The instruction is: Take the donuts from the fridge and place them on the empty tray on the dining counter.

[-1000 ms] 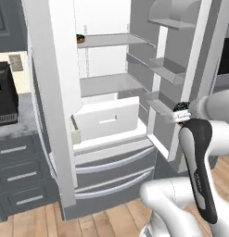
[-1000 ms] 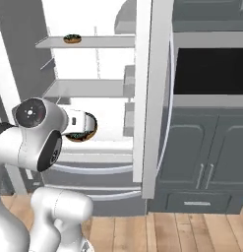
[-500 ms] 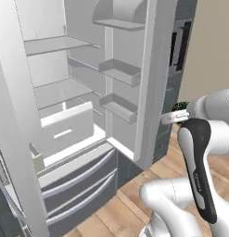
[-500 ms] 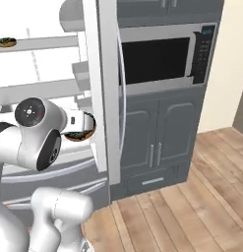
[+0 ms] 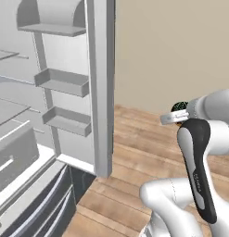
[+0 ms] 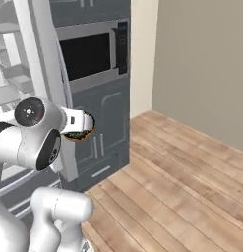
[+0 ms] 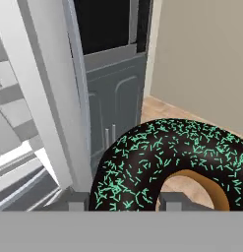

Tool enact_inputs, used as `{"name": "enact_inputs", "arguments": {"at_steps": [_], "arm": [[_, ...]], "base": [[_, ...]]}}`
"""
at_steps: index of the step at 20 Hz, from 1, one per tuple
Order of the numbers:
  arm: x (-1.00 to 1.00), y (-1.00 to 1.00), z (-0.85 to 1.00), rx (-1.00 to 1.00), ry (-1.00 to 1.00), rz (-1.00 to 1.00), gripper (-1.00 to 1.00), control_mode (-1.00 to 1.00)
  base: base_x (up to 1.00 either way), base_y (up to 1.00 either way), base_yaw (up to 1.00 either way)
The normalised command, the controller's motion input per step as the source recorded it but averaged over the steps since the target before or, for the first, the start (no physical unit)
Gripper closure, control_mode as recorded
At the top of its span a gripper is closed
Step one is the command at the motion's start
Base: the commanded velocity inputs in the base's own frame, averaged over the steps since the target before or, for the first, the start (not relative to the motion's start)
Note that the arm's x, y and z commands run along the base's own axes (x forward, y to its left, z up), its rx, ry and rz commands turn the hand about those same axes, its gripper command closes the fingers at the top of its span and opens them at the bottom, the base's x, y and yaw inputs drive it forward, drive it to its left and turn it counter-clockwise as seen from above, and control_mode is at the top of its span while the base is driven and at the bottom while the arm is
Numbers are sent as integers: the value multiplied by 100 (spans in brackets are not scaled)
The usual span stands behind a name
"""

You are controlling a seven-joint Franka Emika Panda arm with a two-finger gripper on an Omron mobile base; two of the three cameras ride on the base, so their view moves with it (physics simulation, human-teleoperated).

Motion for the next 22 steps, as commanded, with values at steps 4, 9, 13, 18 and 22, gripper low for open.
{"name": "enact_inputs", "arguments": {"at_steps": [4, 9, 13, 18, 22], "arm": [[0, 0, 0, 0, 0, 0, 100, 100], [0, 0, 0, 0, 0, 0, 100, 100], [0, 0, 0, 0, 0, 0, 100, 100], [0, 0, 0, 0, 0, 0, 100, 100], [0, 0, 0, 0, 0, 0, 100, 100]], "base": [[-11, 0, -68], [-58, -1, -63], [-98, -4, -54], [-98, -22, -49], [-47, -9, -56]]}}
